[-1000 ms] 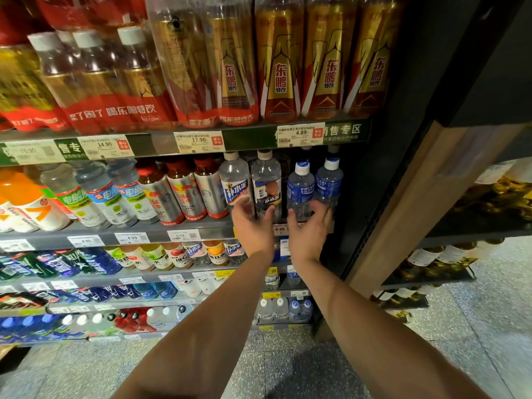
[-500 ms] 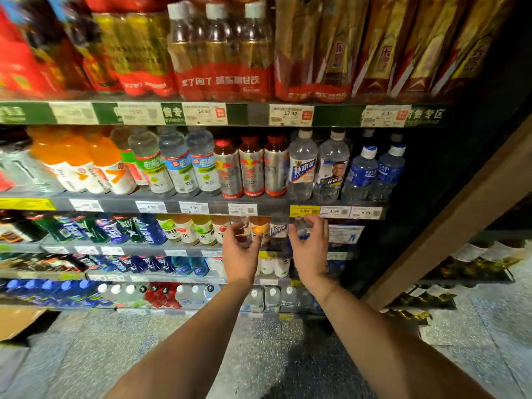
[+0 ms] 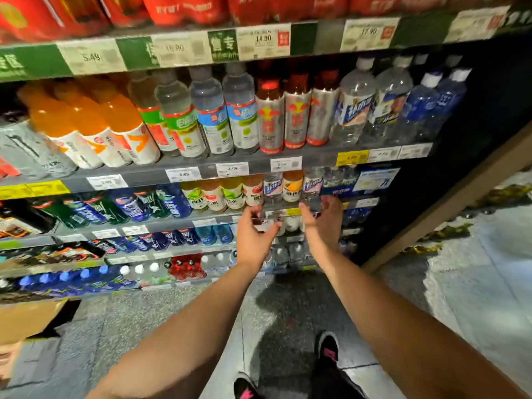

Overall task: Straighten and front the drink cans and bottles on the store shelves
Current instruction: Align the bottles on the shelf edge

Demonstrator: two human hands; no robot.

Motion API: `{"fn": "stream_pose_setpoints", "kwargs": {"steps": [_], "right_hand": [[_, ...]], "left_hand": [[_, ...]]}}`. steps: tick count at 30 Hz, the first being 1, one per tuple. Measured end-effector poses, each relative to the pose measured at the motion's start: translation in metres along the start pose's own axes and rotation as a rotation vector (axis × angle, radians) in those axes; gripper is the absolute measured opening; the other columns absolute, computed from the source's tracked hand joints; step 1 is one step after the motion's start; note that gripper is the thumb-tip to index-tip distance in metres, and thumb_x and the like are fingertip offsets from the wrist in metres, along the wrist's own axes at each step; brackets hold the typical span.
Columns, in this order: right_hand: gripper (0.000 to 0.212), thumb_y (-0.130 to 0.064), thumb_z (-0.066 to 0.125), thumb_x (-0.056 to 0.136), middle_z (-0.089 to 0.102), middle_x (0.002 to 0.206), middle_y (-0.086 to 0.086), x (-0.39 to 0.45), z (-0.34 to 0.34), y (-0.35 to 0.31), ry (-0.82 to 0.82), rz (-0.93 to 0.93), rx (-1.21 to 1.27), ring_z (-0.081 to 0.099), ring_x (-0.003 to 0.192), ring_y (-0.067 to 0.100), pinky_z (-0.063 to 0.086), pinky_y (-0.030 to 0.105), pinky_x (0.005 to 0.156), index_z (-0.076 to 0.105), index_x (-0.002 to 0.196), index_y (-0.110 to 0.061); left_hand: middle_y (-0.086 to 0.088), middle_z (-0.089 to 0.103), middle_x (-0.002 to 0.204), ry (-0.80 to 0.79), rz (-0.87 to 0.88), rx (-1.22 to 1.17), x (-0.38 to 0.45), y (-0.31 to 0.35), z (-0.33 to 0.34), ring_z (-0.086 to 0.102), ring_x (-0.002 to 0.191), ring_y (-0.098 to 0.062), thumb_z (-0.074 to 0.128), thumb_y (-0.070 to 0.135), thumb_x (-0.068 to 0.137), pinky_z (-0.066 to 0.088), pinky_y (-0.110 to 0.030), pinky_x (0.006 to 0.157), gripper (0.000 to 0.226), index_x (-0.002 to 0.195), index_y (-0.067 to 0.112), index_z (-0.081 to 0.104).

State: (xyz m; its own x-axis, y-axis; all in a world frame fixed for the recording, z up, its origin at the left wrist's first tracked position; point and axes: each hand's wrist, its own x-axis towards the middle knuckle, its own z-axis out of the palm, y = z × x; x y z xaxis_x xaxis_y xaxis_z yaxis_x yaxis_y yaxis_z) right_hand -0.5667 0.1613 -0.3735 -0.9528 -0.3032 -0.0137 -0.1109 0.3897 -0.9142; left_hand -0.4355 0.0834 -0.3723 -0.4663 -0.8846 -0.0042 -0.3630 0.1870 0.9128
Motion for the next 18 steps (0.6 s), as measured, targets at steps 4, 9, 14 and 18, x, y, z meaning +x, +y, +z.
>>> {"fn": "stream_pose_setpoints", "kwargs": {"steps": [4,9,14,18], "right_hand": [[0.065,-0.046,0.076,0.077,0.049,0.128,0.005,0.016,0.005,0.021,0.026,0.023,-0.018,0.053,0.107,0.017,0.042,0.029,0.081,0.048,0.127,-0.013],[0.068,-0.053,0.074,0.075,0.052,0.124,0.007,0.057,0.014,0.048,0.016,-0.025,-0.132,0.052,0.112,0.025,0.047,0.041,0.094,0.050,0.123,-0.012],[0.073,-0.036,0.082,0.075,0.049,0.132,0.013,0.096,0.031,0.058,-0.075,-0.094,-0.139,0.047,0.122,0.027,0.038,0.030,0.098,0.049,0.133,-0.007],[0.080,-0.026,0.082,0.078,0.042,0.140,0.016,0.114,0.047,0.067,-0.124,-0.181,-0.113,0.046,0.126,0.027,0.036,0.025,0.101,0.040,0.143,-0.006]], "left_hand": [[0.000,0.062,0.112,-0.042,-0.026,0.025,0.012,-0.015,0.017,0.059,0.103,-0.014,0.083,0.035,0.076,0.045,-0.022,0.088,0.055,0.120,0.016,0.056],[-0.001,0.062,0.118,-0.035,-0.008,0.033,0.036,-0.029,0.056,0.059,0.109,-0.017,0.085,0.036,0.074,0.049,-0.035,0.098,0.058,0.122,0.018,0.057],[-0.001,0.061,0.122,0.005,0.041,0.034,0.069,-0.034,0.088,0.057,0.109,-0.013,0.085,0.031,0.075,0.040,-0.017,0.092,0.058,0.124,0.015,0.057],[-0.006,0.054,0.130,0.006,0.072,0.020,0.090,-0.036,0.111,0.051,0.114,-0.012,0.084,0.024,0.076,0.034,-0.015,0.096,0.069,0.134,0.009,0.050]]}}
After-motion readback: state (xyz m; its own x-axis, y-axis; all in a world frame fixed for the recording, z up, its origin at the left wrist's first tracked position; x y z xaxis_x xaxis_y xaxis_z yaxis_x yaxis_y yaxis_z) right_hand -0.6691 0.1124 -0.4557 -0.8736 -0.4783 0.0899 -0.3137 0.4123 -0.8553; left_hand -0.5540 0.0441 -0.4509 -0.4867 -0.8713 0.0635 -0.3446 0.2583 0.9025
